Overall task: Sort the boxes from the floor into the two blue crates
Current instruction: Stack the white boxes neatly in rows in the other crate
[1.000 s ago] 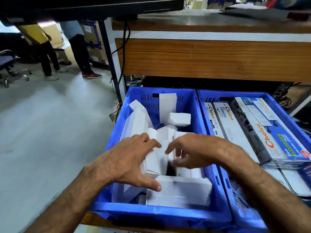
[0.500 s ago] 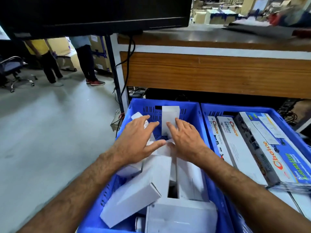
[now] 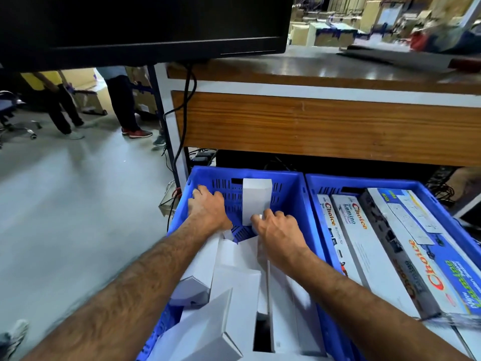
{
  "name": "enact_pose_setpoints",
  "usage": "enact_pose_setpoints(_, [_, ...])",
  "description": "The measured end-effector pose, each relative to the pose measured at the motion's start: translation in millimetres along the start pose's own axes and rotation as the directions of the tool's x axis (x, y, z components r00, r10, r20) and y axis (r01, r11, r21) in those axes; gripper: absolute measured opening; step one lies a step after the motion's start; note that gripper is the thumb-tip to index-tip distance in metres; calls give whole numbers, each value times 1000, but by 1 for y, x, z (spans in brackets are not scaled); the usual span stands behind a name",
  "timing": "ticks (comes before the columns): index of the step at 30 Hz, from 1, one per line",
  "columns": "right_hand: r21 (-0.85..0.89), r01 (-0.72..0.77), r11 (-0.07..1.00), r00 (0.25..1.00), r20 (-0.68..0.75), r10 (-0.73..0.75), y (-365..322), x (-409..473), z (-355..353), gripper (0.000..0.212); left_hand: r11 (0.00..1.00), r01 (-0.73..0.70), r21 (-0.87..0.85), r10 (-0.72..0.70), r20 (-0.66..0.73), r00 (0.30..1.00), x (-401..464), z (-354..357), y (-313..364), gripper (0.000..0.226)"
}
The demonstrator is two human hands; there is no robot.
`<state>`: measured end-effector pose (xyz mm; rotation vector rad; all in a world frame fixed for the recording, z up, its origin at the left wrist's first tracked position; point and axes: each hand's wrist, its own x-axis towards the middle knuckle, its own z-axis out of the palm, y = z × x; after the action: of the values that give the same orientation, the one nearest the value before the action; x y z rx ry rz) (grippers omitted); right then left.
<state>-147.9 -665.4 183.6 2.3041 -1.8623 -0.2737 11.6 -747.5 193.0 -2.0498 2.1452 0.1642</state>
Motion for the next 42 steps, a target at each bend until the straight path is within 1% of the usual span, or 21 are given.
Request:
enact_pose_setpoints(2, [42,9,999,999,-40,-7,1,-12,-6,45,999,36,41,-36,3,999,5,-1,6,70])
enact_pose_setpoints(4, [87,3,996,996,-85,5,0,-24,-15,50,997,50,63,-48,-37,998,5,-1,11,63])
enact_pose_setpoints(7, [165,-15,986,985,-167,43,-2,-47,-29,55,993,24,115,-10,-114,993,-2,1,14,62])
enact_pose_setpoints(10, [203,-39,978,961,-261,92,0,-70,-48,43,982,-13,191,51,-195,979,-17,0,11,73])
enact_pose_setpoints(12, [233,-50,971,947,-297,120,2,-82,-63,38,978,-37,207,76,-185,980,-27,-5,9,76])
enact_pose_setpoints(16, [274,-77,959,927,-335,170,0,-104,-89,34,977,-83,196,113,-148,983,-43,-13,2,60])
enact_pose_setpoints(19, [349,-108,931,919,-323,228,-4,-116,-103,32,984,-123,128,150,-224,963,-57,-16,-2,58])
enact_pose_setpoints(21, [434,-156,887,926,-248,284,0,-122,-107,30,992,-120,37,125,-331,935,-71,-21,-4,57])
enact_pose_setpoints(23, [510,-220,831,939,-119,321,10,-126,-106,30,991,-124,-49,89,-446,891,-85,-29,-7,56])
enact_pose_setpoints(25, [550,-288,784,955,102,279,22,-128,-109,32,970,-168,-174,52,-527,848,-101,-37,-11,58])
enact_pose_setpoints(26, [548,-318,773,947,222,232,27,-127,-110,34,947,-202,-251,36,-540,841,-109,-41,-13,59])
enact_pose_setpoints(28, [524,-359,772,904,400,149,32,-126,-110,36,893,-244,-378,22,-506,862,-124,-44,-18,61])
enact_pose_setpoints(30, [509,-392,766,859,501,107,29,-125,-108,36,859,-236,-455,8,-448,894,-139,-43,-24,62])
enact_pose_setpoints(32, [460,-400,793,832,545,104,23,-124,-103,30,843,-204,-498,-24,-413,910,-150,-41,-30,61])
enact_pose_setpoints(33, [410,-377,831,826,554,101,18,-125,-101,25,846,-185,-499,-36,-401,916,-155,-39,-34,61])
enact_pose_setpoints(35, [292,-286,913,811,581,68,12,-128,-99,15,865,-147,-479,-51,-376,925,-160,-37,-43,62])
enact_pose_setpoints(36, [241,-243,940,802,595,55,9,-130,-99,14,877,-126,-465,-57,-360,931,-161,-35,-49,63])
enact_pose_setpoints(37, [194,-214,958,806,589,61,7,-131,-101,20,888,-107,-448,-59,-342,938,-162,-33,-55,67])
enact_pose_setpoints(38, [159,-200,967,834,546,82,8,-131,-103,25,896,-92,-433,-59,-323,944,-163,-30,-60,69])
enact_pose_setpoints(40, [143,-206,968,915,379,138,9,-126,-106,28,894,-73,-442,-66,-290,955,-164,-24,-66,66])
enact_pose_setpoints(42, [181,-218,959,968,166,189,7,-114,-107,40,872,-60,-485,-64,-235,970,-164,-19,-68,56])
